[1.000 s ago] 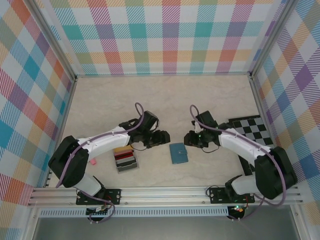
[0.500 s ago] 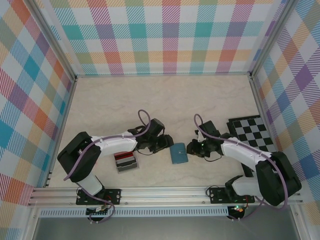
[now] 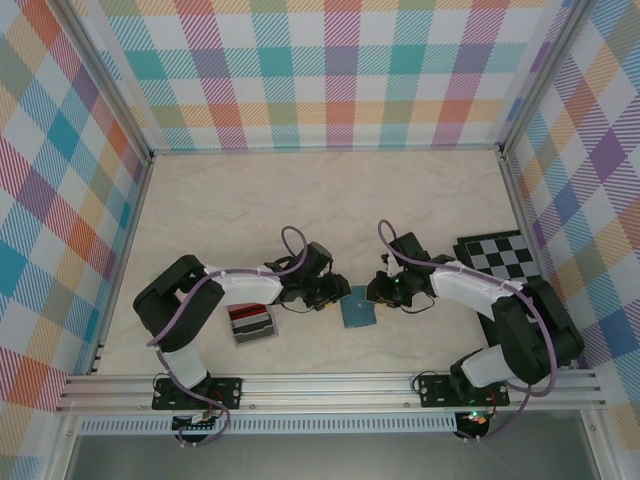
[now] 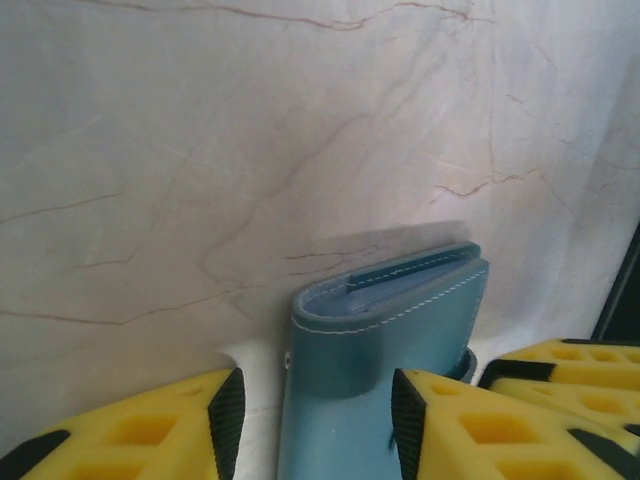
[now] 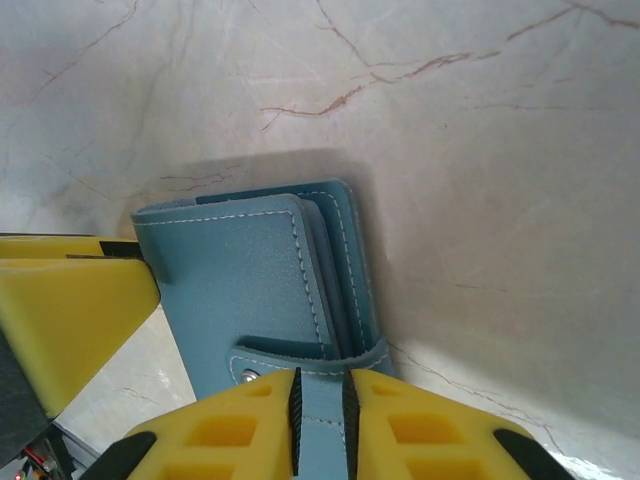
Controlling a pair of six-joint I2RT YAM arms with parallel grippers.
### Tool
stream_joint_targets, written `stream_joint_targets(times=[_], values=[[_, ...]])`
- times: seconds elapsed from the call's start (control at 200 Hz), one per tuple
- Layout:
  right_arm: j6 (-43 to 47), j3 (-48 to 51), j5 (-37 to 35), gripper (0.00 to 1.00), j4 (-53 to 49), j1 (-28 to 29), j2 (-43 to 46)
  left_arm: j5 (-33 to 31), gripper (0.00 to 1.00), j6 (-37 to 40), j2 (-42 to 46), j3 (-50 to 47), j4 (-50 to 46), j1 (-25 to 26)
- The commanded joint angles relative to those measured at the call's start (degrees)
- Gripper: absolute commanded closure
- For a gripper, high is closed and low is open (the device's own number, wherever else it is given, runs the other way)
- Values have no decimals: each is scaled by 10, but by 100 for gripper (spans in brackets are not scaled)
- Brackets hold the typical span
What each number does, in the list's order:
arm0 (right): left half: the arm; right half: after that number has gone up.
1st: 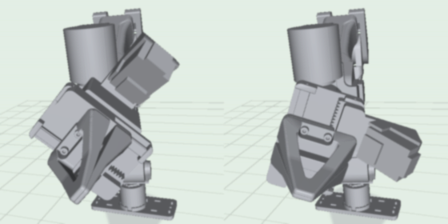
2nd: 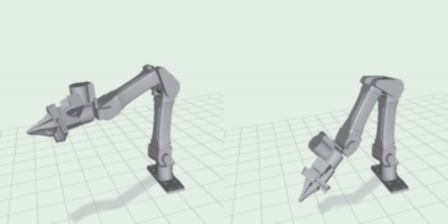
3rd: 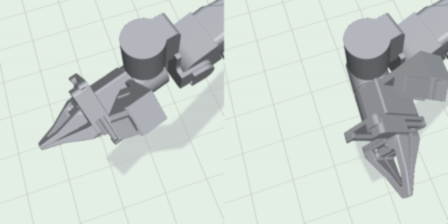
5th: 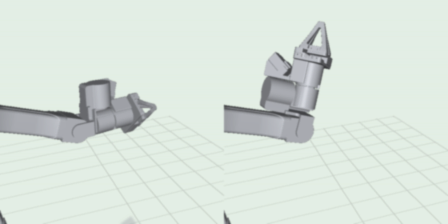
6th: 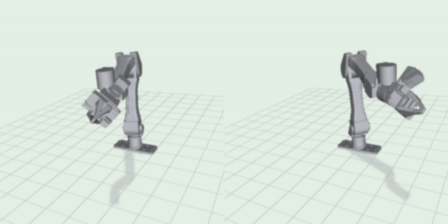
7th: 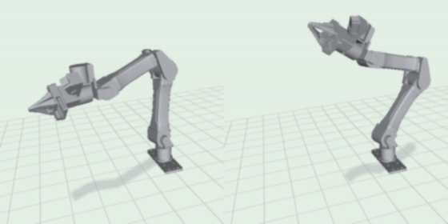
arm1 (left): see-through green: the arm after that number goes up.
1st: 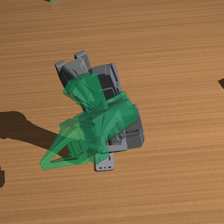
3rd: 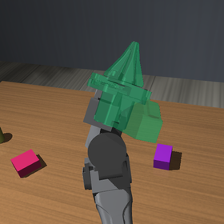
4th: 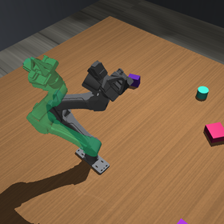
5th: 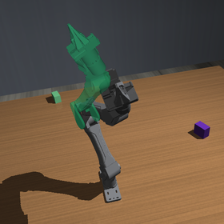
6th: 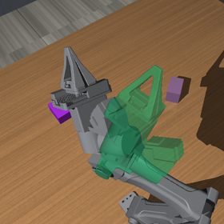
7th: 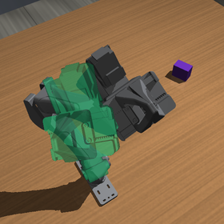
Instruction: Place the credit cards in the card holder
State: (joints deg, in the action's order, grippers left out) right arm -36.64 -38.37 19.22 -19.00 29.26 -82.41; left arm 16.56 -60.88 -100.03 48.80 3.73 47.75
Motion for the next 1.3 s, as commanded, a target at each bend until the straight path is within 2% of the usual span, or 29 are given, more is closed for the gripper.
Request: stream_joint_targets(times=[0.0,0.325,0.57,0.945,1.12,1.295], values=[[5,-10,30,80,5,1,-13,26,57,-12,-7,-16,46,0],[6,3,25,82,10,1,-48,52,64,-8,-18,-17,81,1],[5,-5,3,82,-5,1,-47,39,73,6,13,-18,79,4],[10,-7,-11,81,-17,1,-46,33,66,15,38,-29,111,10],[9,-9,-17,80,-22,1,-34,28,77,14,36,-32,111,10],[11,-1,-48,75,-34,6,30,9,87,0,49,-51,125,11]])
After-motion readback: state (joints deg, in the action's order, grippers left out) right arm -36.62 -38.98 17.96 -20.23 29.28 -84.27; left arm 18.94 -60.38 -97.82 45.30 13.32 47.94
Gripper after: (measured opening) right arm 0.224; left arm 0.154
